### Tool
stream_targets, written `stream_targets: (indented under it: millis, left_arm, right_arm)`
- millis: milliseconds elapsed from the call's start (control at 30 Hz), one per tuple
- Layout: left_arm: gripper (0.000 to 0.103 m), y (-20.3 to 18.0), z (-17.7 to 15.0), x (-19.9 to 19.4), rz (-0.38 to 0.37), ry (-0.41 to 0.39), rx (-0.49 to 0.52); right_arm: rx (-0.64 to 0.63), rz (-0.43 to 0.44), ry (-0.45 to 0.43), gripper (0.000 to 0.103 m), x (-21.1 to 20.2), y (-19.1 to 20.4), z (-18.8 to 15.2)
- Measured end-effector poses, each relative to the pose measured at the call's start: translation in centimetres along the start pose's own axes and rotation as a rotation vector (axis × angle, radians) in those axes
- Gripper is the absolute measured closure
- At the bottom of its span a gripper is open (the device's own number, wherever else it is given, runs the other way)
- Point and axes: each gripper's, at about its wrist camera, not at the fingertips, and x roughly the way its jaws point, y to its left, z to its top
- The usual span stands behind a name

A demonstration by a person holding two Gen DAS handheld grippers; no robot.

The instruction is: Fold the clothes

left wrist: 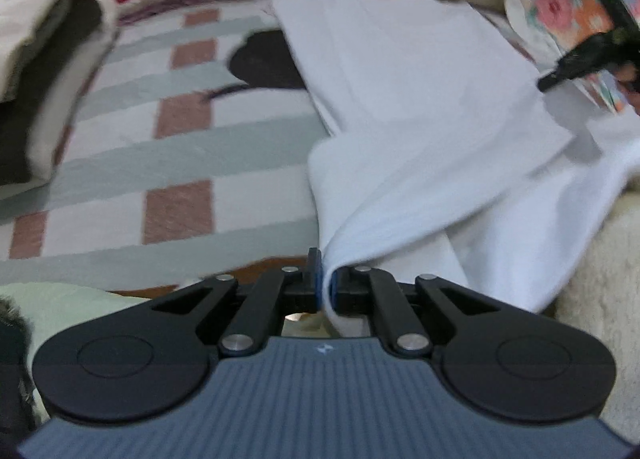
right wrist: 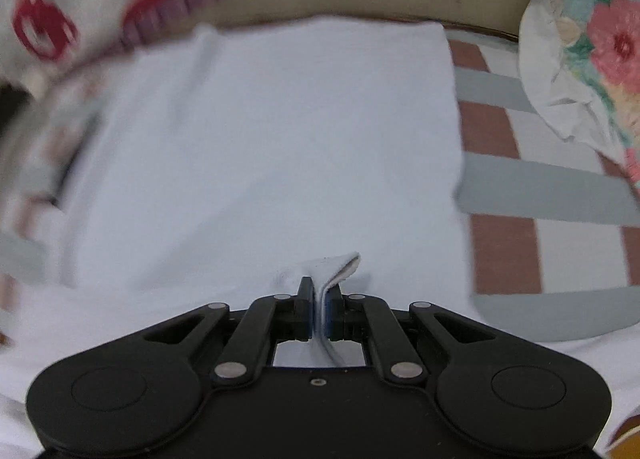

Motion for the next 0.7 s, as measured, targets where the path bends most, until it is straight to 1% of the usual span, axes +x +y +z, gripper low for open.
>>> stream_targets:
  millis: [67, 133, 167, 200, 267, 333, 400, 433, 533, 633, 667, 700]
  left_arm:
    - [0.099, -0.3, -0.1, 0.2, -0.006, 0.011, 0.013]
    - [0.099, -0.6, -0.1, 0.4, -0.012, 0.021, 0.026]
    - [0.098, -0.8, -0.1, 0.5, -0.015, 0.027, 0.032]
    - [0.096, -0.9, -0.2, 0.6, -0.019, 0.032, 0.039]
    - [0.095, -0.6, -0.2, 0.7, -0.027, 0.039, 0.017]
    - [0.093, -0.1, -0.1, 0.7, -0.036, 0.043, -0.009]
    - [0.092, 0.1, -0.1, 0.8, -0.042, 0.045, -0.024]
    - [0.092, 0.2, -0.1, 0.9, -0.043, 0.047, -0.026]
    - [0.092, 0.2, -0.1, 1.1, -0.041, 0.052, -0.027]
    - [0.092, 0.2, -0.1, 1.1, -0.037, 0.053, -0.030]
    - [0.092, 0.2, -0.1, 1.1, -0.036, 0.053, -0.032]
    - [0.091, 0.2, -0.1, 1.1, -0.034, 0.053, -0.034]
  right_arm:
    - [-0.017, 0.003, 0.031, 0.095, 1.3, 0.1, -0.5]
    - [0.005, 0.015, 0.011, 0.091, 0.9, -0.7, -0.9]
    - [0.016, 0.021, 0.001, 0.083, 0.7, -1.1, -1.1]
    - [0.044, 0.046, -0.022, 0.070, 0.1, -1.8, -1.3]
    - [0.105, 0.095, -0.065, 0.057, -1.1, -3.2, -1.8]
    - [0.167, 0.149, -0.075, 0.056, -1.9, -4.9, -2.4]
    - [0.202, 0.182, -0.066, 0.056, -1.9, -6.2, -3.2]
    - [0.201, 0.183, -0.058, 0.055, -1.8, -6.6, -3.7]
    - [0.129, 0.164, -0.017, 0.054, -0.6, -6.4, -4.9]
    - [0.089, 0.157, 0.006, 0.047, 0.9, -5.8, -5.5]
    - [0.083, 0.153, -0.009, 0.044, 1.2, -5.5, -5.6]
    - [0.074, 0.151, -0.021, 0.044, 1.3, -5.2, -5.6]
